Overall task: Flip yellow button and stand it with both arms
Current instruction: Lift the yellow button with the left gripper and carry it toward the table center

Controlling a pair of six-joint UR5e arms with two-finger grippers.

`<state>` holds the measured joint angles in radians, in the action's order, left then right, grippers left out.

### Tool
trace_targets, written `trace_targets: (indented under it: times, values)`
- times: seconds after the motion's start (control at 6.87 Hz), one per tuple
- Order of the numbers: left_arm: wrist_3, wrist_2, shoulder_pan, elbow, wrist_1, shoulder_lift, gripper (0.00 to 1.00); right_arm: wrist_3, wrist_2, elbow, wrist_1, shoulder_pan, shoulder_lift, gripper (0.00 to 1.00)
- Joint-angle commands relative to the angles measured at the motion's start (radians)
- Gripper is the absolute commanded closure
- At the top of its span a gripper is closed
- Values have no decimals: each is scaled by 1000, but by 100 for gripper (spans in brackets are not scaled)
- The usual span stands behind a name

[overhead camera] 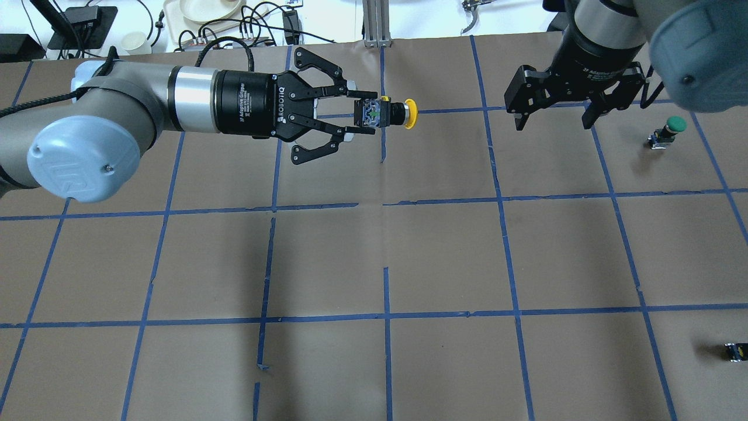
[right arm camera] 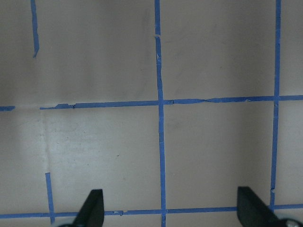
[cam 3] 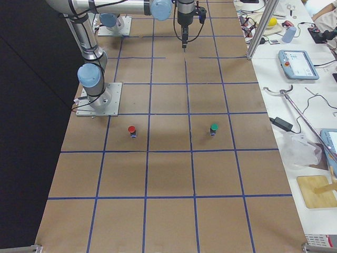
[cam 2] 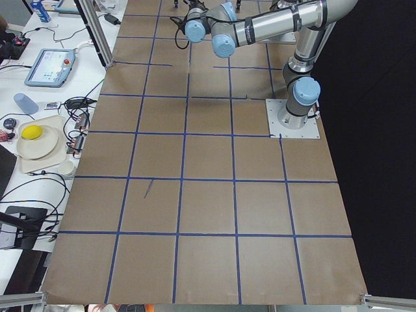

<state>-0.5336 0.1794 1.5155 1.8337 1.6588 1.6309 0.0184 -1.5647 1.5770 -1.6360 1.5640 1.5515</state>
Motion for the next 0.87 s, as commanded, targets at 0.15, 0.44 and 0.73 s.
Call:
trace_targets:
  times: [0.15,0.44,0.73]
  values:
    - [0,-32,6,2,-2,1,97,0,0,2,-2,2,-1,0]
    - [0,-32,6,2,-5,1,97,0,0,0,-2,2,-1,0]
    - [0,-32,5,2,-11,1,98,0,0,0,-1,2,-1,0]
